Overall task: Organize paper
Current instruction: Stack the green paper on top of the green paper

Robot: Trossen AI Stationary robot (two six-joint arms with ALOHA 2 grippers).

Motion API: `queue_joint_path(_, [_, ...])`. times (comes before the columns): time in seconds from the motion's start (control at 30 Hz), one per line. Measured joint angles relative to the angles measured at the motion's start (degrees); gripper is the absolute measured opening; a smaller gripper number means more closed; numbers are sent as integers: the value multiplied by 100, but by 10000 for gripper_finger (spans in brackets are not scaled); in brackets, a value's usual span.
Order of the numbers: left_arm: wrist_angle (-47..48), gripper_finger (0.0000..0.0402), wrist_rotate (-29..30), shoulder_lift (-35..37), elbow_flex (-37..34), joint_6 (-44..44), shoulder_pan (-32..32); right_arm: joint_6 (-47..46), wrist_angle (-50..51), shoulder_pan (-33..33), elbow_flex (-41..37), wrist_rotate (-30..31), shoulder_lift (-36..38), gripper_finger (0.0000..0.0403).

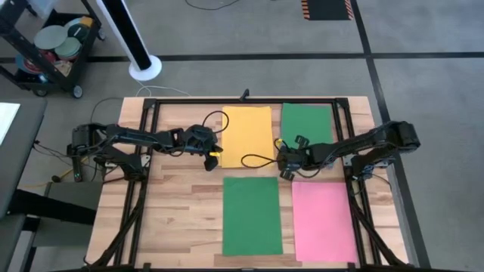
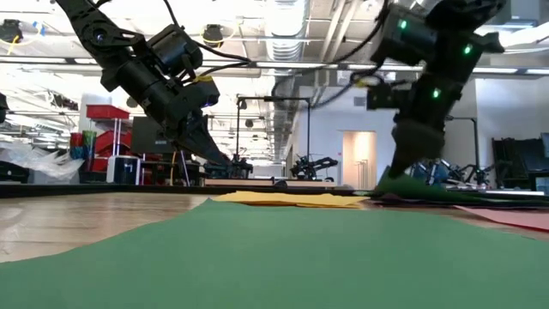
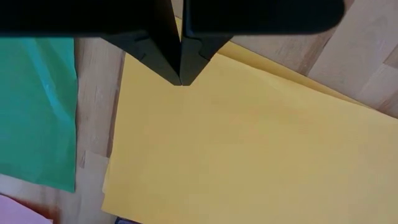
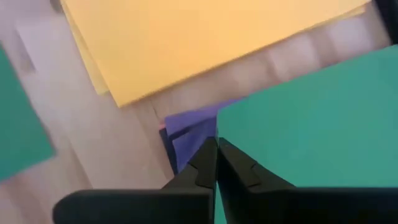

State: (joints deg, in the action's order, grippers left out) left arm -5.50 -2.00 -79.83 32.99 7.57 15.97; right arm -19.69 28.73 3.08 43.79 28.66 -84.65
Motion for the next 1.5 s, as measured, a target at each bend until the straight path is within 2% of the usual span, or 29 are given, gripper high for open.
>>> queue_joint_path(0.1, [-1,0,-54,0,0,4,2,-55,77,39,36,-47,354,1])
queue_joint_path(0.27, [-169,0,-398,0,0,-300,-129,-242,204,263,423,-623,768,1])
queue_joint_path(0.5, [-258,0,-217,0,0,-333,-286,-893,200,841,1137,-1474,553,0])
queue_joint_path(0.63, [-258,0,-193,0,0,-231,-286,-1483,194,1289,1548,-1492,94,0])
queue_joint_path(0.93, [-284,0,88,0,0,-278,-289,-2802,-139,2098,2848,-1505,-1517,0])
queue_joint_path(1.3, [-302,0,105,0,-2,-378,-289,-3343,-151,2702,4809,-1527,-3099,0])
queue_joint_path(1.5, [-308,0,76,0,-1,-351,-289,-3584,-116,2856,5478,-1418,-3695,0])
